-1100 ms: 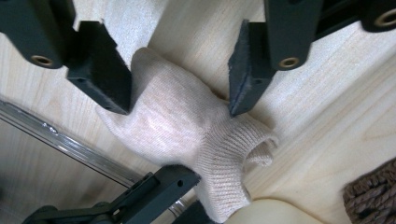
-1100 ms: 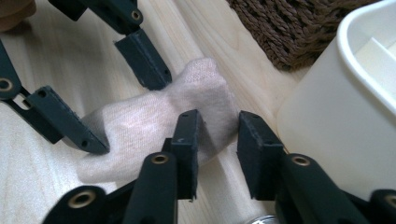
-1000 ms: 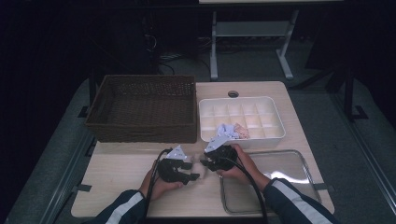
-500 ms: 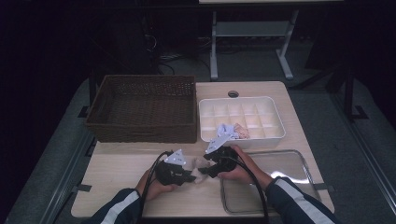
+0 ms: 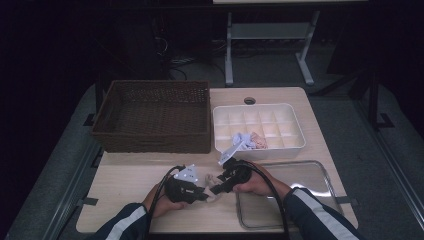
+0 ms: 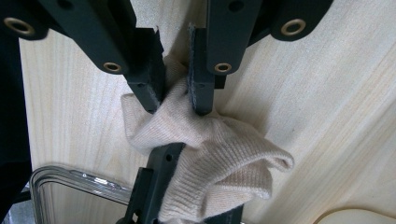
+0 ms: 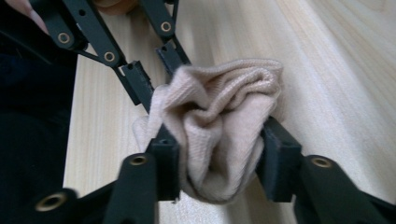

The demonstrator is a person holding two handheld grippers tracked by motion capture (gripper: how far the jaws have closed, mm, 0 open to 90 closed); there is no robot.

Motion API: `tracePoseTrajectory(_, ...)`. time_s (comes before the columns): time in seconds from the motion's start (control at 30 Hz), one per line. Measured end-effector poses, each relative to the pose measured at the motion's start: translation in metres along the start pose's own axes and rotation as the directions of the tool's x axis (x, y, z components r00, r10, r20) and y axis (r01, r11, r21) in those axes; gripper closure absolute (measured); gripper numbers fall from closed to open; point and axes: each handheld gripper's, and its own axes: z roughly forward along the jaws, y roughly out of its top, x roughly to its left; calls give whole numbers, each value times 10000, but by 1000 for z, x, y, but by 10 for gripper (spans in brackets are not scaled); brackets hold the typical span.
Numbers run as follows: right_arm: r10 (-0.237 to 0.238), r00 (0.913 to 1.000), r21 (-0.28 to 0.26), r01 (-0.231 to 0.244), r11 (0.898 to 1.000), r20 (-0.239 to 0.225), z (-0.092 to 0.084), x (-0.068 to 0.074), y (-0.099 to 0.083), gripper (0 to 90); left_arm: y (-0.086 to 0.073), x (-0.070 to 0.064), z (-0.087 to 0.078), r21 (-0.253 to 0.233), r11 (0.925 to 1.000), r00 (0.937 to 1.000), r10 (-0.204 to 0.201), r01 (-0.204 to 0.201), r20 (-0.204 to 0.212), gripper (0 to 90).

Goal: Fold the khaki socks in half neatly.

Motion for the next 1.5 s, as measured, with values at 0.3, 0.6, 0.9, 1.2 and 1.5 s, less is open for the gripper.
tracePoseTrajectory(0.3,-130,9983,-196,142,9997,577,-5,7,-1,708,-9,2,-15,-293,9995,9993,-136,126,-359,528)
tracePoseTrajectory(0.6,-191,9954,-253,215,9994,937,-10,11,-1,724,-37,12,-36,160,9992,9929,-352,373,-1136,231)
tracePoseTrajectory(0.9,-207,9915,-689,297,9972,1282,-22,14,3,730,-44,27,-42,-127,9986,9895,-518,506,-1351,185)
tracePoseTrajectory(1.2,-274,9876,-771,397,9962,1549,-27,13,4,732,-52,30,-40,-535,9986,9794,-100,-8,-2015,174)
tracePoseTrajectory(1.5,-159,9842,-815,307,9962,1765,-28,21,7,732,-16,4,-38,-1897,9808,9978,-527,444,-389,277)
